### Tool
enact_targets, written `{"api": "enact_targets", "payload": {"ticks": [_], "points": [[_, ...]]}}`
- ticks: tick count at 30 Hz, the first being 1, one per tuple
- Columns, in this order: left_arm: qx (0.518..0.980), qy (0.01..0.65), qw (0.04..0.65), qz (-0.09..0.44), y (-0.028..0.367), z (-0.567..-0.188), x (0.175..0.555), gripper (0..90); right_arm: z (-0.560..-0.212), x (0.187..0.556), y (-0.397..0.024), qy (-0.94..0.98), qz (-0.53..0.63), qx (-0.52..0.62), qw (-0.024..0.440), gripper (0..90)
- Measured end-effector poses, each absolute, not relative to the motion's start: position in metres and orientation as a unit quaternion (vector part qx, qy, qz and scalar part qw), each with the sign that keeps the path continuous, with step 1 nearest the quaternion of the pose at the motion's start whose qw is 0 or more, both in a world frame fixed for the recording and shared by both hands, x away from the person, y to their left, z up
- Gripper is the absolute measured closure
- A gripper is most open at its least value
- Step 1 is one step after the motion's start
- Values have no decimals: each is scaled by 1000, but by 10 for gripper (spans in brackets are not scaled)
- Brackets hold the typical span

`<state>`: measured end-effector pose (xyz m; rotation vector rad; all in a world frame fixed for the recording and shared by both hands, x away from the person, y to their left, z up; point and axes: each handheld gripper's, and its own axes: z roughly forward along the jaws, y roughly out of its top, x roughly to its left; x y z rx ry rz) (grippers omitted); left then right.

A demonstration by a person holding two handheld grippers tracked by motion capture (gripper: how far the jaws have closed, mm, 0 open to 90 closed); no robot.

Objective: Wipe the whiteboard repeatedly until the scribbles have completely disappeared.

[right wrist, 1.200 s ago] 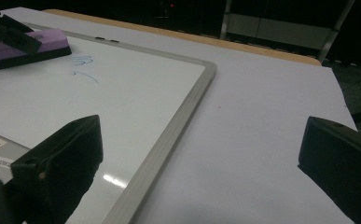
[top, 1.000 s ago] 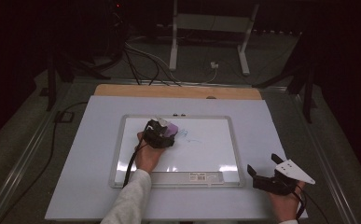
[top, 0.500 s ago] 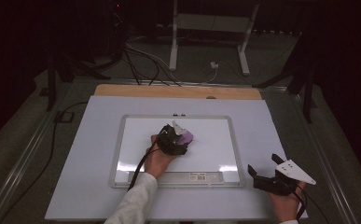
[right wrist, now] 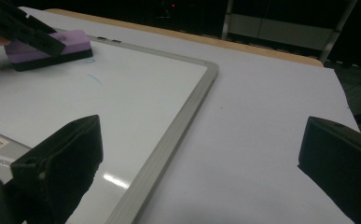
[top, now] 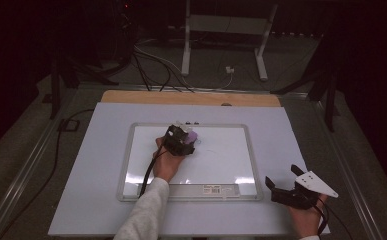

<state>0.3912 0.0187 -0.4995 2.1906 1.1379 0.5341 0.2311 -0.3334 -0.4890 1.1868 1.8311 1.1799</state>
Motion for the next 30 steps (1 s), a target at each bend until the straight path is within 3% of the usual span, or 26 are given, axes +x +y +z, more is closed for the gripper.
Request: {"api": "enact_targets", "payload": {"ticks": [7, 21, 30], "points": [[860, 357, 317, 179, -8, -498, 370, 420, -489, 230, -334, 698, 450, 453, 325, 2], [818, 456, 277, 215, 28, -497, 413, 420, -488, 230, -336, 696, 451, 454, 325, 2], [845, 400, 298, 195, 5, -498, 399, 420, -488, 230, -335, 697, 450, 454, 325, 2]]}}
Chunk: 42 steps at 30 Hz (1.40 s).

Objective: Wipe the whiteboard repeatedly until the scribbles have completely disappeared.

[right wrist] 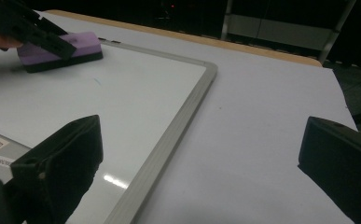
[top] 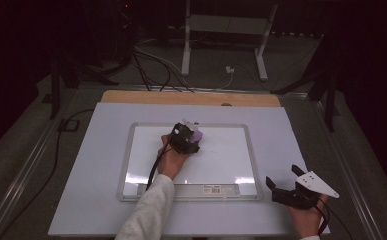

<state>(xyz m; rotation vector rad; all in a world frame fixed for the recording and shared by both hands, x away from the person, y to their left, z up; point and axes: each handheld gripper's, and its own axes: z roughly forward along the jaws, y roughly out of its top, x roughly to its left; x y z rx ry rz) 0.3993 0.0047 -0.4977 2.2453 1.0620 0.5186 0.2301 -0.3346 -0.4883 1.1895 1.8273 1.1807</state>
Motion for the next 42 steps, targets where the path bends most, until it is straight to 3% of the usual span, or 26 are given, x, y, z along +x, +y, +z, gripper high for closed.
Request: {"api": "enact_targets", "payload": {"ticks": [5, 14, 28, 42], "points": [[856, 373, 306, 186, -2, -498, 393, 420, -488, 230, -335, 696, 451, 454, 326, 2], [822, 444, 291, 206, 21, -498, 409, 420, -488, 229, -338, 693, 452, 457, 326, 2], [884, 297, 326, 155, -36, -497, 366, 420, -488, 230, -335, 697, 449, 454, 327, 2], [835, 428, 292, 187, 11, -497, 398, 420, -488, 229, -337, 695, 450, 455, 327, 2]]}}
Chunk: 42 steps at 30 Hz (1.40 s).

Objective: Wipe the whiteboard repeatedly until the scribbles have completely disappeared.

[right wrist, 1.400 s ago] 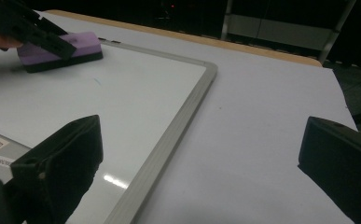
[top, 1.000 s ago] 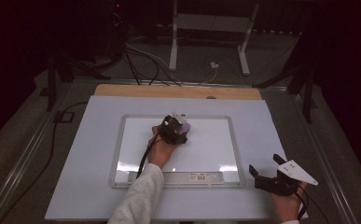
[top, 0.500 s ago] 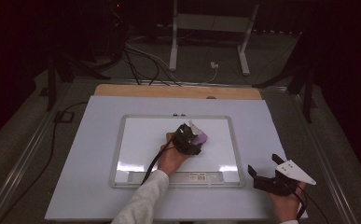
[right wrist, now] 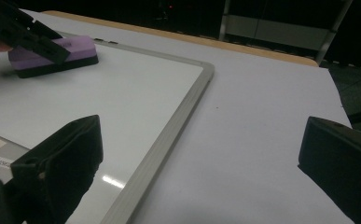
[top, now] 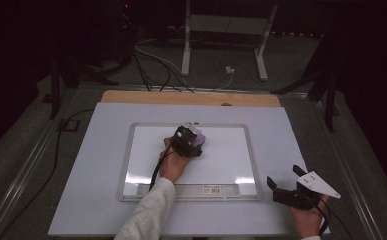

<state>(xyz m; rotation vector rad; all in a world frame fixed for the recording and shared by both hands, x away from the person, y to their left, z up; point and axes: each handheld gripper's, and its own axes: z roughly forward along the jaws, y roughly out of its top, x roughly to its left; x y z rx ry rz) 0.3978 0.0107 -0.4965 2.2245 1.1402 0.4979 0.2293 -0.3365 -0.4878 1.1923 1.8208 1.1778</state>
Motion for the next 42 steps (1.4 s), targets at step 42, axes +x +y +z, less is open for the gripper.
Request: {"api": "enact_targets", "payload": {"ticks": [42], "points": [[801, 444, 350, 197, 36, -473, 387, 419, -488, 229, -337, 693, 451, 457, 328, 2]]}}
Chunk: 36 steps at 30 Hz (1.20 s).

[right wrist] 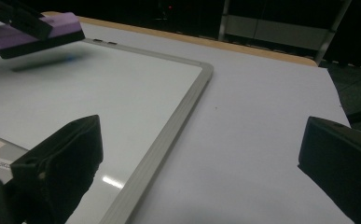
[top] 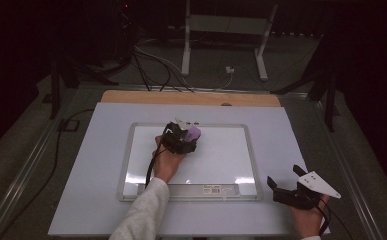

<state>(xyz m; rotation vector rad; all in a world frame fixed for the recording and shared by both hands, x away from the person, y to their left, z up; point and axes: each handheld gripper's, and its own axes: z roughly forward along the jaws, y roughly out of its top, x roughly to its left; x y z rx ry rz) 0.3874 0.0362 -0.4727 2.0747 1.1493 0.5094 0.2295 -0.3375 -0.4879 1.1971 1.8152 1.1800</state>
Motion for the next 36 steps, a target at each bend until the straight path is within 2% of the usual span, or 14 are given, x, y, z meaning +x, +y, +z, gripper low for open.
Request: {"api": "enact_targets", "payload": {"ticks": [36], "points": [[764, 504, 332, 227, 95, -474, 375, 419, -488, 229, -336, 695, 451, 456, 326, 2]]}}
